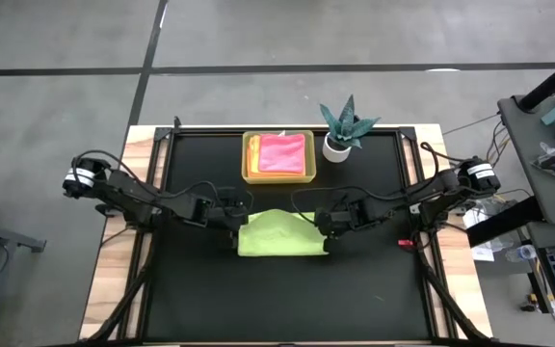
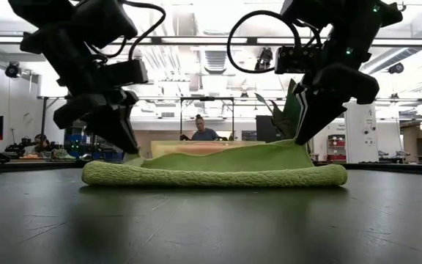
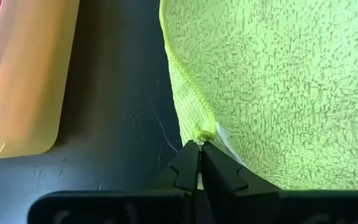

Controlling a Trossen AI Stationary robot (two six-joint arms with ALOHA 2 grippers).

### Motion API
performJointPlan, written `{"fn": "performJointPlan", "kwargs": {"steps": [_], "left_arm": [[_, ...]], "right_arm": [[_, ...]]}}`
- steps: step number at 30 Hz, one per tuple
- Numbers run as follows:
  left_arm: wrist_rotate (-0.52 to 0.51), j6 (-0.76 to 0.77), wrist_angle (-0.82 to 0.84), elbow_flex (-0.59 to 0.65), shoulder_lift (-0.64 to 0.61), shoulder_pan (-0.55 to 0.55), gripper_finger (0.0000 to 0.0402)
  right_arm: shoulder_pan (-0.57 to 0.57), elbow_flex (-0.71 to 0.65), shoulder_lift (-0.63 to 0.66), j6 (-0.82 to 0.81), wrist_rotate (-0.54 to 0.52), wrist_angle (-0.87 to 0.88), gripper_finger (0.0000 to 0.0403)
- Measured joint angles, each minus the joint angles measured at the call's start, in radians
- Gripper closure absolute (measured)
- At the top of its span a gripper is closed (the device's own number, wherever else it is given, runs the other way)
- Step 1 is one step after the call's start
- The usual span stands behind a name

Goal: Fold microfiber towels
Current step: Fold the green microfiber cloth

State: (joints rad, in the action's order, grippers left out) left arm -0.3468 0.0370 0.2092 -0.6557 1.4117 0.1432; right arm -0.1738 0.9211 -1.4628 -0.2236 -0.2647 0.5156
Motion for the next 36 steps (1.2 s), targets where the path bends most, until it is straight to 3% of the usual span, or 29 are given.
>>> {"fn": "performJointPlan", "kwargs": {"steps": [5,15,20,24,29,36], "left_arm": [[-0.002,0.007,-0.003,0.007,0.0,0.0,0.0382],[-0.068,-0.046,-0.012,-0.008,-0.006,0.0,0.0294],[-0.072,-0.053,-0.007,-0.025,-0.006,0.001,0.0279],[-0.041,-0.009,-0.012,-0.044,-0.006,0.008,0.0279],[0.149,0.035,-0.086,-0.054,0.003,0.062,0.028],[0.155,0.087,-0.092,-0.052,0.056,0.173,0.0308]], "right_arm": [[0.011,0.0,0.0,-0.012,-0.002,0.002,0.0375],[0.041,0.016,0.009,-0.012,-0.027,0.048,0.0302],[0.041,0.023,0.034,-0.013,-0.027,0.055,0.0286],[0.013,0.021,0.042,-0.043,-0.026,0.026,0.0287],[-0.068,-0.002,0.033,-0.047,-0.024,-0.105,0.0307],[-0.183,-0.038,-0.005,-0.065,-0.021,-0.278,0.0335]]}}
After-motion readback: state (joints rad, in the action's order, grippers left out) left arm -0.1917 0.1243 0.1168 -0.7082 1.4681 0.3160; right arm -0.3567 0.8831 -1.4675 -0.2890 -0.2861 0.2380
